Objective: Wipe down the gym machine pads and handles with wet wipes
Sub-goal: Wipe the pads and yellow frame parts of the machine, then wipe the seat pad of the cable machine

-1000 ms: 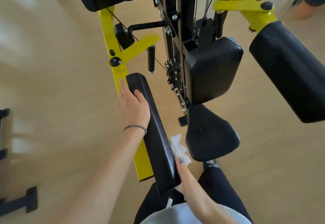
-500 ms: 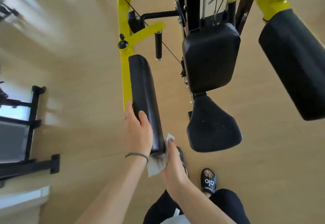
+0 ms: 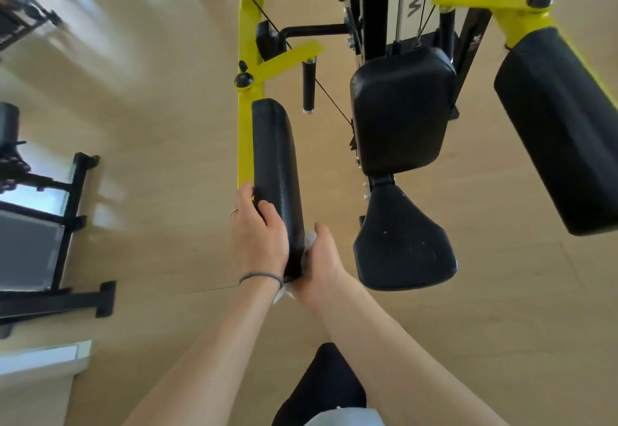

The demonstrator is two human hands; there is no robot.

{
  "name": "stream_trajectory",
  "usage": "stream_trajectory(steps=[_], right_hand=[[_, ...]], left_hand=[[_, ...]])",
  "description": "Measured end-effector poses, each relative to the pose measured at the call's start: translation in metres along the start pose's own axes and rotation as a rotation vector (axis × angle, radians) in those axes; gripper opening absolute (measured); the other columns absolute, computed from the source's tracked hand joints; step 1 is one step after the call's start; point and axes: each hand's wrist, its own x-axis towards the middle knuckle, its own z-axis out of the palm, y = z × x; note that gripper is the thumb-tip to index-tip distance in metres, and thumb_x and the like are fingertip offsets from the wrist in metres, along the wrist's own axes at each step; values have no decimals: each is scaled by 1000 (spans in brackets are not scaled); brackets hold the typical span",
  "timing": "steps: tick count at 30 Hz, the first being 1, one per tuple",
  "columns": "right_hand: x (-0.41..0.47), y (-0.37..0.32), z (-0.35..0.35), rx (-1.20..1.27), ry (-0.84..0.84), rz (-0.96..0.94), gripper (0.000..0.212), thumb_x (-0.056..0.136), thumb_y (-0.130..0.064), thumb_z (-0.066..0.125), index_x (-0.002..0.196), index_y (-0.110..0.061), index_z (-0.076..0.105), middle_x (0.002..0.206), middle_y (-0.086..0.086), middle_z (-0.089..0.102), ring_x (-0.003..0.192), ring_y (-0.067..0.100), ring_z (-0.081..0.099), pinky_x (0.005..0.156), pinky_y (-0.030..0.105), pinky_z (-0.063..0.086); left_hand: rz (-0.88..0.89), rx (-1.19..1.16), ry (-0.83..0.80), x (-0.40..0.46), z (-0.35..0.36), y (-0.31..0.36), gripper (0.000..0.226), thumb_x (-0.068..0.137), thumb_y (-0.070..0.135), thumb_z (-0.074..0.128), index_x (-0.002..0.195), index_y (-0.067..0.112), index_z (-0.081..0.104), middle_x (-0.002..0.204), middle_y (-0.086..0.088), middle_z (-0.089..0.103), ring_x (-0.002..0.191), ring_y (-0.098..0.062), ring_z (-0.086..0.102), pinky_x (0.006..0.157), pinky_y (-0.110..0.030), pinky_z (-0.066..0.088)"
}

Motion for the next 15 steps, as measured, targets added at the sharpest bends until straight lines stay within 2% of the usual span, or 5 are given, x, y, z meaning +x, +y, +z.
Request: stream_trajectory(steps=[4,8,11,13,15], right_hand=[[14,1,-13,-38,30,43,67,105,-59,25,129,-9,63,126,22,68,119,38,63,112,54,42],[21,15,-19,-12,39,-27,57,102,-55,35,134,-15,60,117,15,74,113,35,69,110,52,45],[12,20,-17,-45,-9,-108,55,103,-52,32,129,-14,64,119,9,74,121,32,64,116,45,37],[9,20,-11,-61,-15,-141,56,104,-52,32,127,-14,66,120,10,73,123,32,63,114,45,40],[15,18,-8,-39,13,-113,57,104,-55,34,123,-13,67,114,13,75,113,32,69,107,49,49]], left_hand=[[6,-4,0,-1,-1,2,43,102,16,40,144,18,46,134,-4,62,119,-27,55,85,-28,37],[15,8,-20,-2,-4,4,43,102,17,40,145,18,45,134,-6,62,117,-29,55,82,-29,36],[20,4,-37,-2,-5,4,44,103,18,39,146,19,44,139,-5,58,121,-29,54,89,-34,41],[33,9,-47,-2,-5,4,44,102,20,39,146,20,44,142,-4,56,122,-30,54,90,-37,43],[56,10,-48,-2,-4,3,44,102,22,38,146,21,43,142,-5,55,121,-29,55,90,-39,45]])
